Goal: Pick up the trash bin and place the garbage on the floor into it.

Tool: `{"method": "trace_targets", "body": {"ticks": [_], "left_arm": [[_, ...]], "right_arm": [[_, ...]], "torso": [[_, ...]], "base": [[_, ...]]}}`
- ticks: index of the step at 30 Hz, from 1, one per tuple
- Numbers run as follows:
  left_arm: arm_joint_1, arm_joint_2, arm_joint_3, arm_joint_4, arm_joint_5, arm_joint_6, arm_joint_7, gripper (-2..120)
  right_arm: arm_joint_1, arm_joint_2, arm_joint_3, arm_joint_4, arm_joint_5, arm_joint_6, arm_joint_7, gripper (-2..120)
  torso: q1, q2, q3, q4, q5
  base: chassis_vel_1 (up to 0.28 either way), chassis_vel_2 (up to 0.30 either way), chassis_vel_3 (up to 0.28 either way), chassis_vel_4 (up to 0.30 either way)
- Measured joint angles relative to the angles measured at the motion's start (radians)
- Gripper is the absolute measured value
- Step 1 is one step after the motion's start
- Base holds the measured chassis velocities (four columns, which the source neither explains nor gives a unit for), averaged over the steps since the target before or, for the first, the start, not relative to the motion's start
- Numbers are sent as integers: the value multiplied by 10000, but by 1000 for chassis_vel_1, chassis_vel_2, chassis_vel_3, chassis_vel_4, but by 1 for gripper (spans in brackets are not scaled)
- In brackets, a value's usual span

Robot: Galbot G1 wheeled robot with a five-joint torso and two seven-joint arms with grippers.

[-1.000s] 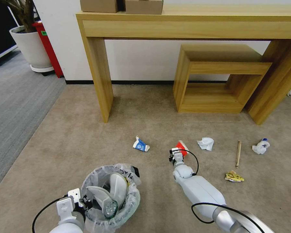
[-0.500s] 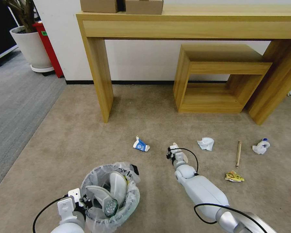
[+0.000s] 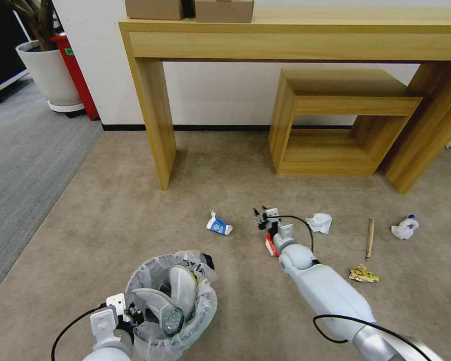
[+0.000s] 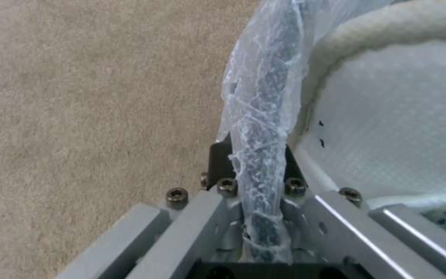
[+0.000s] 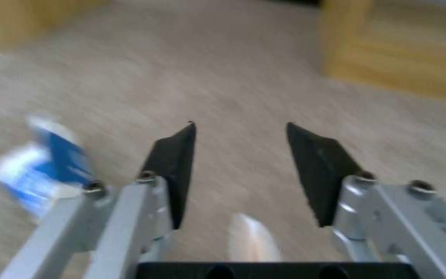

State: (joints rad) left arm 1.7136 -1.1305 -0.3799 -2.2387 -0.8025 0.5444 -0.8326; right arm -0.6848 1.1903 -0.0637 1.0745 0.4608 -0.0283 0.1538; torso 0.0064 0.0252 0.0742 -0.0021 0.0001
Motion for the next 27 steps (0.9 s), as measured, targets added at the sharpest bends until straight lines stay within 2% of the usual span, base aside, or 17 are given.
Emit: {"method": "trace_targets", "body": {"ticks": [1,2,3,5,8,10,11,15,27], "left_arm": [[5,25,-1,-6,-8,7,-3,0],[5,25,-1,-6,-8,7,-3,0],[-4,47,3,-9,-14,14,-11,0],[-12,53,12,-8,-14,16,-12,0],[-24,51,77,13,26,26,-28,0],[-26,47,89,16,34,26,-31,0],[-30,35,108,28,53,27,-45,0],[-10,-11,128,63,126,27,-45,0],[78,-77,102,97,208,27,-3,0]], "right_arm": [[-89,-358,117,257,264,-602,225,59],[-89,-358,117,257,264,-602,225,59],[-155,-591,214,385,440,-947,411,67],[-191,-668,252,429,525,-1036,443,70],[-424,-774,359,634,935,-1457,581,86],[-465,-767,362,640,953,-1495,581,89],[-554,-714,363,641,1039,-1591,584,96],[-617,-424,349,378,939,-1595,585,100],[-588,331,-8,-616,141,-1142,462,100]], "torso": [[-1,0,-1,-3,-2],[-1,0,-1,-3,-2],[0,0,0,-5,-2],[-1,0,-1,-5,-1],[0,0,-1,1,3],[0,0,-1,1,3],[0,0,-1,0,4],[-1,1,-2,1,2],[-1,1,-1,0,0]], "base": [[0,0,0,0],[0,0,0,0],[0,0,0,0],[0,0,0,0],[0,0,0,0],[0,0,0,0],[0,0,0,0],[0,0,0,0],[0,0,0,0]]}}
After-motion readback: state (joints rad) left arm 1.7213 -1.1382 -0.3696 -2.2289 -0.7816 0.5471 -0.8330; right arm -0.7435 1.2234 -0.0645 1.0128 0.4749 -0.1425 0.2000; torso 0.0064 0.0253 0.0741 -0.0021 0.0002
